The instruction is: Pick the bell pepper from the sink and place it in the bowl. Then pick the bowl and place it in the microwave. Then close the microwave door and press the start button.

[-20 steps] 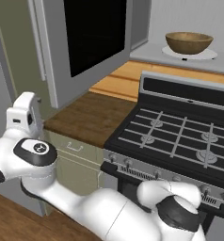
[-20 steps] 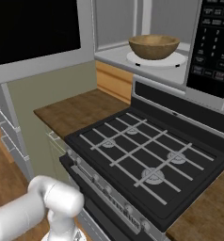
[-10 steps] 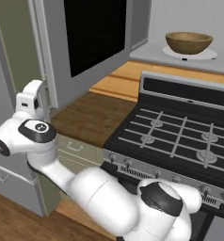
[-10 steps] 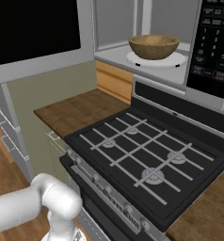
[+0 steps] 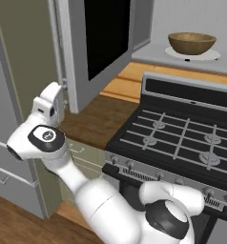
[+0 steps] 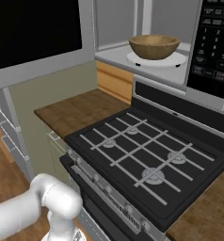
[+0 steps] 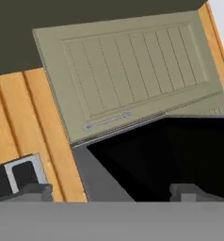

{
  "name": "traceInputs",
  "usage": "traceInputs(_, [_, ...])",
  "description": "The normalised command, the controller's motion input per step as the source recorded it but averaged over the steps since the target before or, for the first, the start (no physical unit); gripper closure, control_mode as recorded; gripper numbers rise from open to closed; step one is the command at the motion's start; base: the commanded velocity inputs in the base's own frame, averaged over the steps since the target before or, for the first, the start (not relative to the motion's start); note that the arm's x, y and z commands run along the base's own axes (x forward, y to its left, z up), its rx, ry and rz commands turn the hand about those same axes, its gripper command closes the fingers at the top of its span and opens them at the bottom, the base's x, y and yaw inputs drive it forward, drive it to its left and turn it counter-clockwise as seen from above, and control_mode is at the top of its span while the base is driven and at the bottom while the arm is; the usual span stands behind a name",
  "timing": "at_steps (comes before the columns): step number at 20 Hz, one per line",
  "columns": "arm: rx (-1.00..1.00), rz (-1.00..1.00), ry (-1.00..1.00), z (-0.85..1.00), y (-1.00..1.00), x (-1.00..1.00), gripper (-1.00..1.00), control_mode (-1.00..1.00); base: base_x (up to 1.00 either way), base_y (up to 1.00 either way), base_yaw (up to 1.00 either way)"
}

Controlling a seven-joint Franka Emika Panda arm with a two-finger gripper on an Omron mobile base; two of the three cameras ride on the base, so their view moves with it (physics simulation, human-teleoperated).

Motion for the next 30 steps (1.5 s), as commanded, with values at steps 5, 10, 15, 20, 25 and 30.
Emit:
traceInputs(5, [0.14, -0.05, -0.35, 0.55, -1.0, 0.0, -1.0, -1.0, 0.0, 0.0, 0.0])
traceInputs(10, [0.17, -0.04, -0.26, 0.61, -1.0, 0.0, -1.0, -1.0, 0.0, 0.0, 0.0])
traceInputs(15, [0.19, -0.03, -0.2, 0.71, -1.0, -0.01, -1.0, -1.0, 0.0, 0.0, 0.0])
traceInputs(20, [0.2, -0.01, -0.24, 0.78, -1.0, -0.26, -1.0, -1.0, 0.0, 0.0, 0.0])
traceInputs(25, [0.25, 0.0, -0.25, 0.76, -1.0, -0.42, -1.0, -1.0, 0.0, 0.0, 0.0])
traceInputs(30, [0.34, 0.0, -0.21, 0.6, -1.0, -0.2, -1.0, -1.0, 0.0, 0.0, 0.0])
